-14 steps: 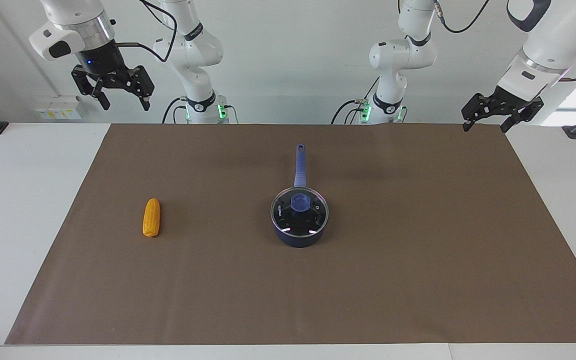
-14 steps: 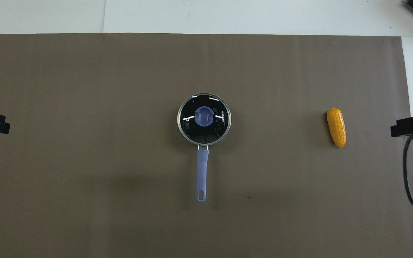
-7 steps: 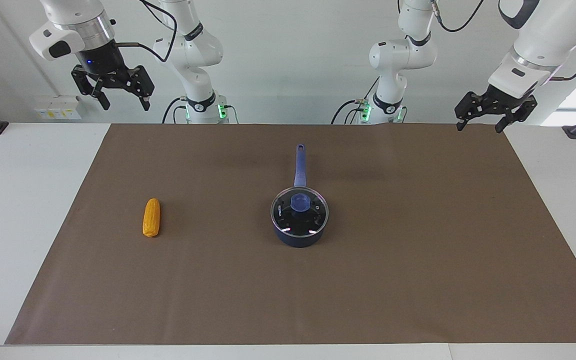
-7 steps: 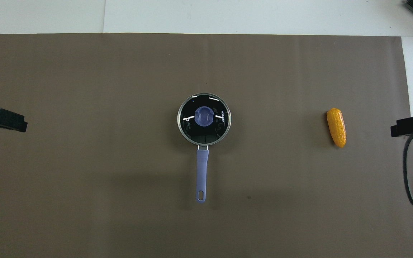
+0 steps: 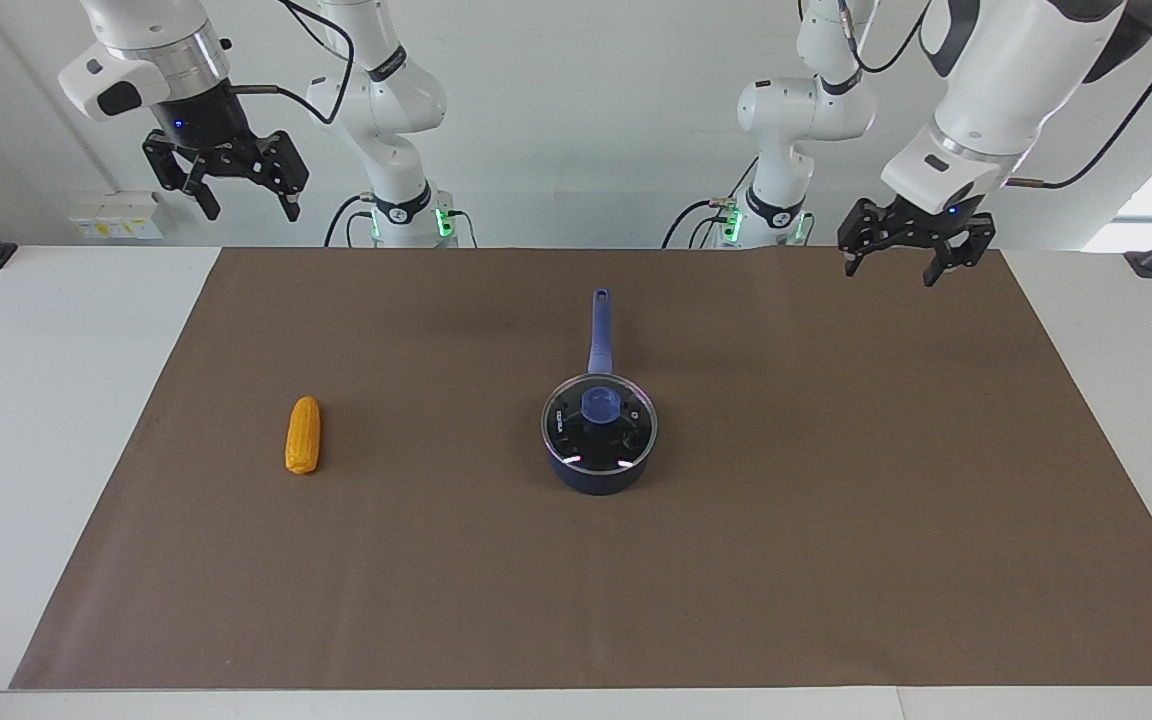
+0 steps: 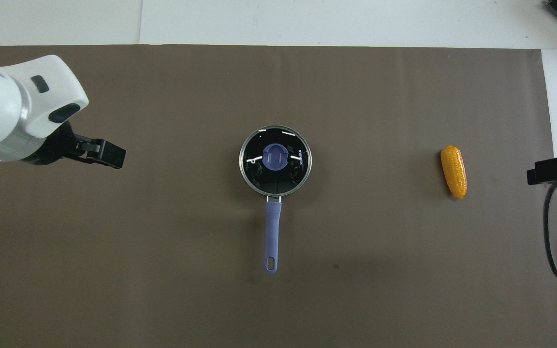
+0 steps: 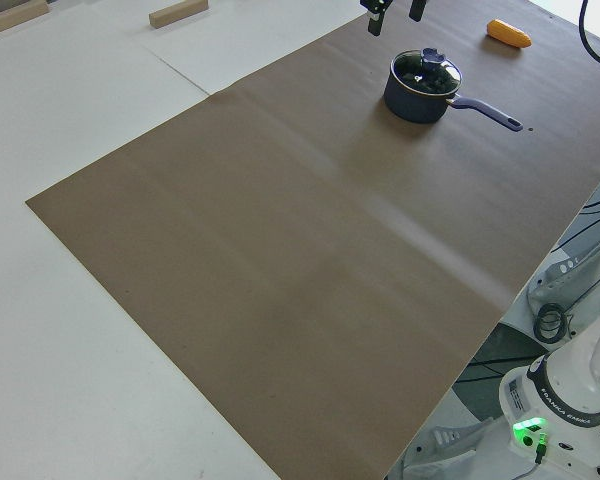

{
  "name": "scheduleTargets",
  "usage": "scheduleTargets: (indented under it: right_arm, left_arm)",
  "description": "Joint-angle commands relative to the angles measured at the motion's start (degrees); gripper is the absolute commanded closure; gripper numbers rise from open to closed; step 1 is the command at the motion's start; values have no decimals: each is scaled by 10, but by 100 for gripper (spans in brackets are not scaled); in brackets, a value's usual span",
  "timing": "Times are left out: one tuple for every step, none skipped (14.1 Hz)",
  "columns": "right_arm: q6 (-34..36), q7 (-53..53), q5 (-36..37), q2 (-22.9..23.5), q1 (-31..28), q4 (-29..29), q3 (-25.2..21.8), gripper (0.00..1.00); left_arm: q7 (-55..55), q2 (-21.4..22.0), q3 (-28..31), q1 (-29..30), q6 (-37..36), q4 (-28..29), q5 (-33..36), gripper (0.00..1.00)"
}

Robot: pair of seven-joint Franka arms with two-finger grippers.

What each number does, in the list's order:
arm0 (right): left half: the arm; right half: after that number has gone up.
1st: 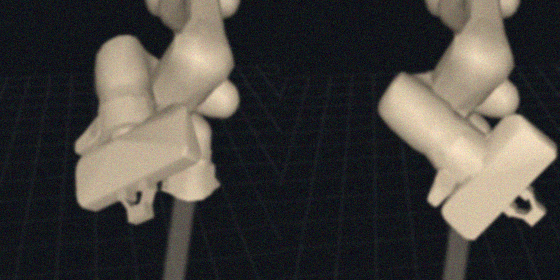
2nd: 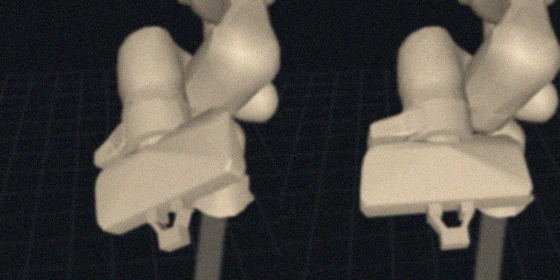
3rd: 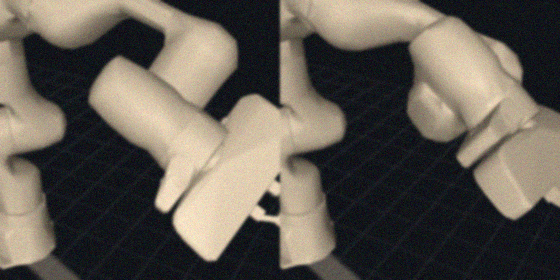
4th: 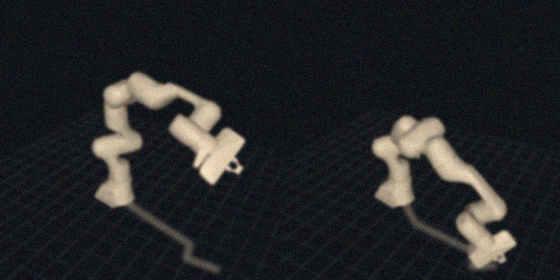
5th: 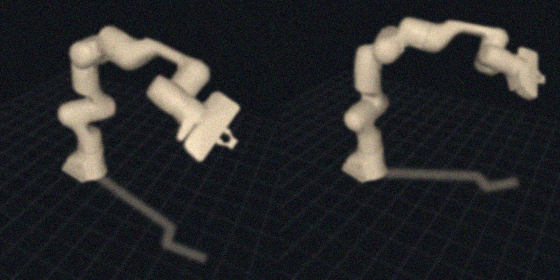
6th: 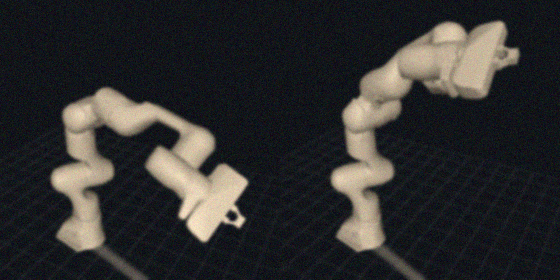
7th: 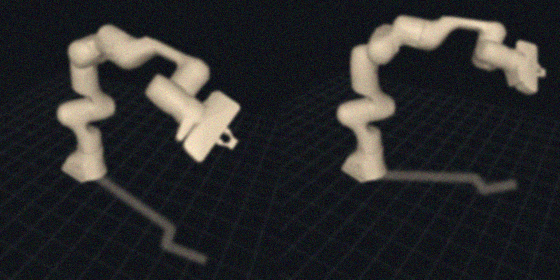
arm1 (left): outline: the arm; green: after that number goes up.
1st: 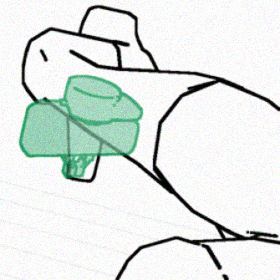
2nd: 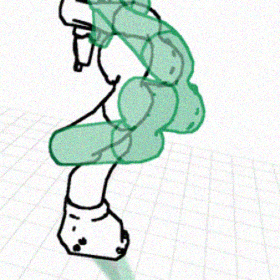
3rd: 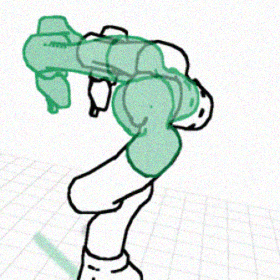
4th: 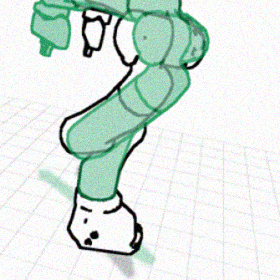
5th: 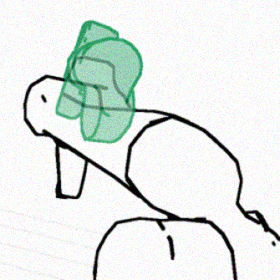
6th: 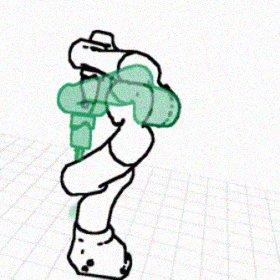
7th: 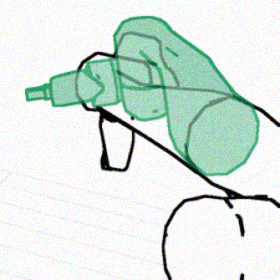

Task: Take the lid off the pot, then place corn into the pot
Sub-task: 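Reach the left gripper to the lid knob while the right gripper reaches the corn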

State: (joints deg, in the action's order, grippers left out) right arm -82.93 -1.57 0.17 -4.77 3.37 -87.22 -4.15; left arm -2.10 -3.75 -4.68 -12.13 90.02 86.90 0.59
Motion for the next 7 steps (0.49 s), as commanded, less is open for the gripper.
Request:
scheduleTargets:
  right_arm:
    - [25,-5,-12,-6,-7,0,9,0]
    - [37,-3,-11,-7,-6,0,10,0]
    - [26,-1,-9,-9,-1,-11,11,0]
    - [-10,1,-9,-8,-2,-38,11,0]
    - [-54,4,-10,-9,-6,-71,11,0]
    - [-93,7,-11,-5,-4,-92,11,0]
    - [-125,5,-11,6,-1,-102,11,0]
  left_arm:
    - [-38,-11,8,-40,33,10,5,0]
    - [-69,-21,8,-54,45,7,5,0]
    - [-99,-37,8,-74,58,6,6,0]
    - [-117,-53,8,-94,66,5,8,0]
    - [-135,-67,8,-111,77,5,7,0]
    - [-154,-73,8,-119,99,5,7,0]
    - [-174,-87,8,-135,116,4,9,0]
